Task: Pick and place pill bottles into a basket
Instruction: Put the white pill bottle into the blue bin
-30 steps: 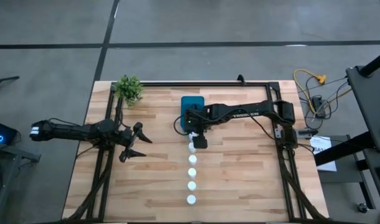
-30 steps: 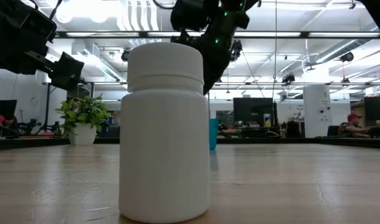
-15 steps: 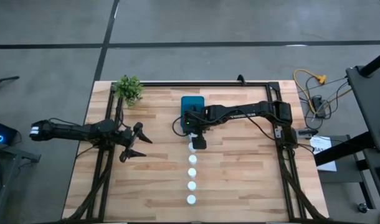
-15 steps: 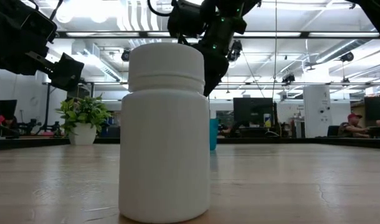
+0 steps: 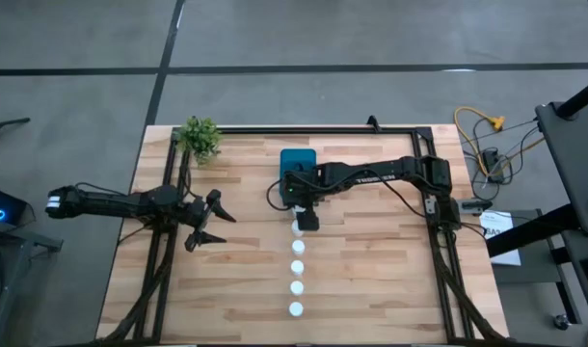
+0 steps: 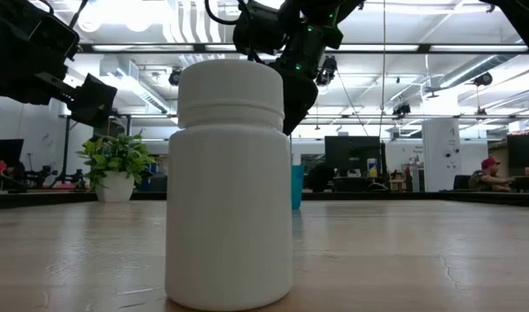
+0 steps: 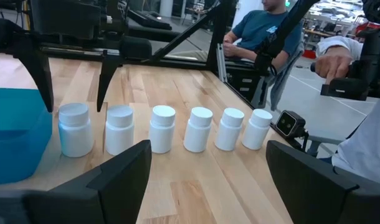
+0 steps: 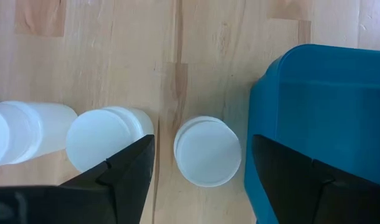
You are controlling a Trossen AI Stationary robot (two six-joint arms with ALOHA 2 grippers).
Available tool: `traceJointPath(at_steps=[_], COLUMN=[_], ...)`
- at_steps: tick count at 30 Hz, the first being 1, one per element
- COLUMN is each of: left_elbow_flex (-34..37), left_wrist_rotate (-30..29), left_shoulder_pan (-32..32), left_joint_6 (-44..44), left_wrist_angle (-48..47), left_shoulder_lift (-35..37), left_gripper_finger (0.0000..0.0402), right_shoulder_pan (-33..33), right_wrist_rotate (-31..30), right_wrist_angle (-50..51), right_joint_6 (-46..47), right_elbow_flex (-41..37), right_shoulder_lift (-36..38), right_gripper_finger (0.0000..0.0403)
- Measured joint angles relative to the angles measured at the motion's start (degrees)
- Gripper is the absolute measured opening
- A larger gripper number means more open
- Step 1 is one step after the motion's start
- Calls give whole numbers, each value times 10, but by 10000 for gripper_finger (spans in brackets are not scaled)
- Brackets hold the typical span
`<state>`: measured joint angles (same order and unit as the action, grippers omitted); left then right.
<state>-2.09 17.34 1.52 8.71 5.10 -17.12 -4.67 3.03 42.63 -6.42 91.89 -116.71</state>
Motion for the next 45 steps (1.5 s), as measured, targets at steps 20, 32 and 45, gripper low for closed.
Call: traceJointPath(at_steps=[20, 32, 45], left_elbow_flex=[0, 0, 0], left_wrist_rotate=[0, 0, 0], left_shoulder_pan=[0, 0, 0], left_joint_6=[1, 1, 1], left_wrist_angle=[0, 0, 0], left_shoulder_lift=[0, 0, 0], left_gripper_finger=[299, 299, 299], right_shoulder_pan=[-1, -4, -7], right_wrist_rotate=[0, 0, 0], right_wrist_angle=[-1, -26, -47], right_joint_6=[-1, -1, -2], right_elbow_flex=[-10, -32, -42], right_shoulder_lift=[0, 0, 0], right_gripper_finger=[254, 251, 247])
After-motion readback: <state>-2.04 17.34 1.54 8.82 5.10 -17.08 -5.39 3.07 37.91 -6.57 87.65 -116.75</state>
